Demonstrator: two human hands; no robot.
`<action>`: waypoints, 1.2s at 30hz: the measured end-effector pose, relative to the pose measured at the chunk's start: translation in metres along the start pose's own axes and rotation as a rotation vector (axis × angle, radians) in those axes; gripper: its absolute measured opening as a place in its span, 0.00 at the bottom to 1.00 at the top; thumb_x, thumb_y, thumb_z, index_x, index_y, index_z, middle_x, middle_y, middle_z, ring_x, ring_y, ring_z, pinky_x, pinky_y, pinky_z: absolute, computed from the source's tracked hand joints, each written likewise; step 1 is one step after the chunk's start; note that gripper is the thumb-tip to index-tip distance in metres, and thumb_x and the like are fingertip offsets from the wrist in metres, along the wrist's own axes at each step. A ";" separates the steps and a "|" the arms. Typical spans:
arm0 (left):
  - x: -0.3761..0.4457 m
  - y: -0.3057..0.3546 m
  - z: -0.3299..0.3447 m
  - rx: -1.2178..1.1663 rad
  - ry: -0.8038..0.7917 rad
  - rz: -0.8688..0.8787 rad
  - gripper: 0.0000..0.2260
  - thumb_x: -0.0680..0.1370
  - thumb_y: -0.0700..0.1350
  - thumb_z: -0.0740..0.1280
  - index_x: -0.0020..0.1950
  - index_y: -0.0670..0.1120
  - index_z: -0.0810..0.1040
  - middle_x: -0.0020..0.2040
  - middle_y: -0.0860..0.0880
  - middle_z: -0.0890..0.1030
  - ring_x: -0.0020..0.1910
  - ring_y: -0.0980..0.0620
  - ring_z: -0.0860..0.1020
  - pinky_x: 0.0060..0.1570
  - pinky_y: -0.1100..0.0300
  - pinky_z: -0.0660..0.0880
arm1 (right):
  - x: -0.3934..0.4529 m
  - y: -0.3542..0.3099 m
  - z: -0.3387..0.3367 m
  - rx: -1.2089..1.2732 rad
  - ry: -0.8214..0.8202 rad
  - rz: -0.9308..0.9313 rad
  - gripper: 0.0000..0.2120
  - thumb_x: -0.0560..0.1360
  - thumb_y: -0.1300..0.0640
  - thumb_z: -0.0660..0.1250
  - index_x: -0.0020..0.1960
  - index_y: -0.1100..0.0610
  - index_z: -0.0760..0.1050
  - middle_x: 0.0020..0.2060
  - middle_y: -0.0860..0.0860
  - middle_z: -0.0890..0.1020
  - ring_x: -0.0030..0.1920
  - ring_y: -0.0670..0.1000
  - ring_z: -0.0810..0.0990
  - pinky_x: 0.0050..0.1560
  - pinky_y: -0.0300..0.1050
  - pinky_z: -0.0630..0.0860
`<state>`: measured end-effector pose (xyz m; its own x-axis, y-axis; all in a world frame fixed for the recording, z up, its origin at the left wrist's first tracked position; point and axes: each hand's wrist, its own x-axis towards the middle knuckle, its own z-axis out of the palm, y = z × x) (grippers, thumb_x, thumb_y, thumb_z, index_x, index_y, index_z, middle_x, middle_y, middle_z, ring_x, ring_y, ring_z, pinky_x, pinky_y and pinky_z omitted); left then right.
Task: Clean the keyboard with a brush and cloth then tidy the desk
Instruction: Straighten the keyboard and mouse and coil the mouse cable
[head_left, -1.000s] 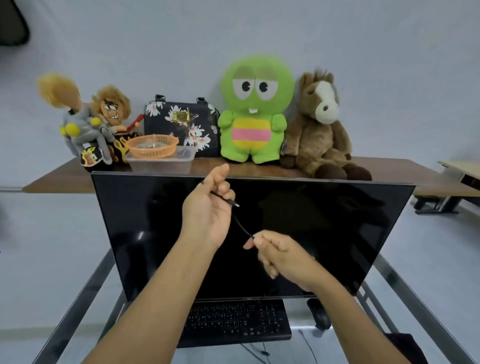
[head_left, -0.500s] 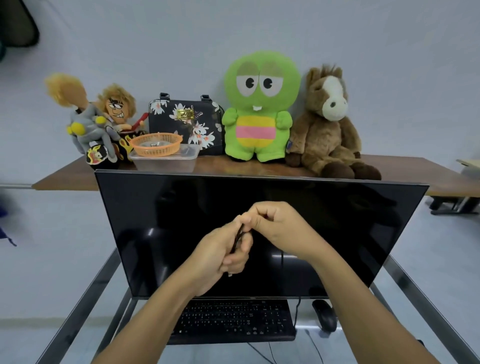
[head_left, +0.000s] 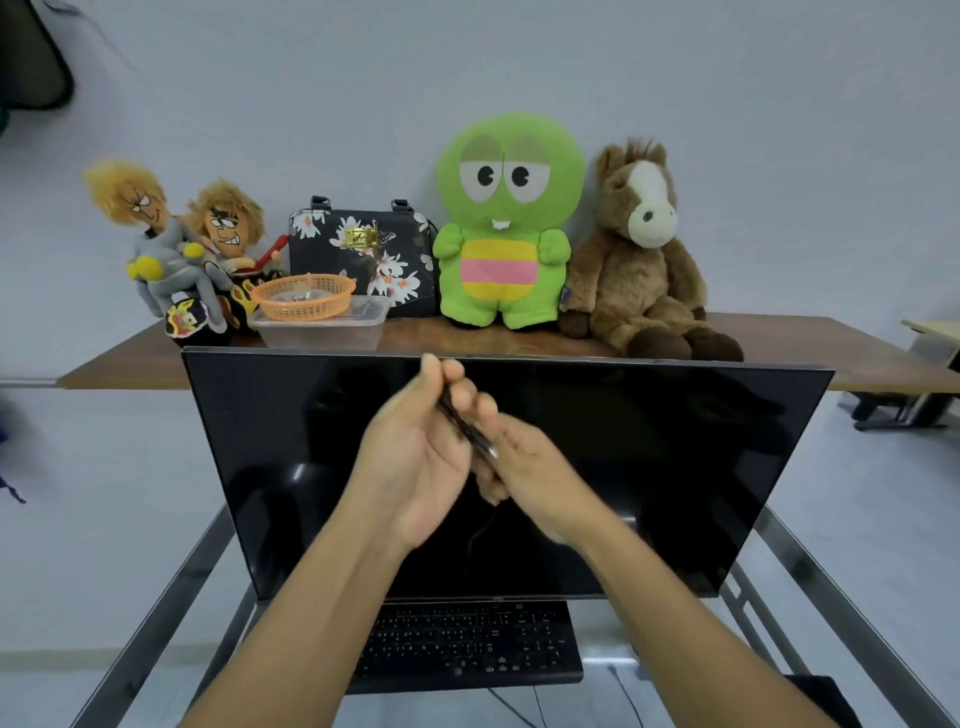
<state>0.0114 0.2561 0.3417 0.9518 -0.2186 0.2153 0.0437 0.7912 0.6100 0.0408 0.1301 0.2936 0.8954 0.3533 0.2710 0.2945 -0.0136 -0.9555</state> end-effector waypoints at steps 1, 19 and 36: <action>0.006 0.003 -0.002 0.094 0.056 0.097 0.12 0.82 0.48 0.56 0.44 0.44 0.74 0.30 0.50 0.76 0.34 0.51 0.79 0.40 0.60 0.78 | -0.003 0.006 0.003 -0.057 -0.020 0.024 0.14 0.82 0.48 0.58 0.46 0.58 0.73 0.28 0.49 0.69 0.25 0.45 0.66 0.28 0.39 0.64; -0.041 -0.006 -0.022 0.593 -0.315 -0.157 0.15 0.79 0.49 0.58 0.36 0.43 0.71 0.23 0.51 0.61 0.22 0.52 0.60 0.29 0.55 0.59 | 0.004 -0.012 -0.011 -0.324 0.101 -0.108 0.21 0.81 0.46 0.58 0.34 0.53 0.75 0.25 0.45 0.73 0.28 0.42 0.69 0.32 0.39 0.67; -0.017 -0.013 -0.054 1.103 -0.306 -0.345 0.43 0.77 0.67 0.35 0.43 0.40 0.82 0.28 0.37 0.78 0.30 0.43 0.75 0.49 0.47 0.76 | -0.019 -0.045 -0.010 -0.730 -0.128 -0.182 0.04 0.73 0.55 0.73 0.42 0.55 0.80 0.33 0.46 0.81 0.36 0.43 0.80 0.38 0.32 0.73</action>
<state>0.0107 0.2803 0.2890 0.8227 -0.5685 -0.0075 -0.1433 -0.2201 0.9649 0.0140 0.1145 0.3330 0.7789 0.5145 0.3587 0.6198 -0.5439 -0.5657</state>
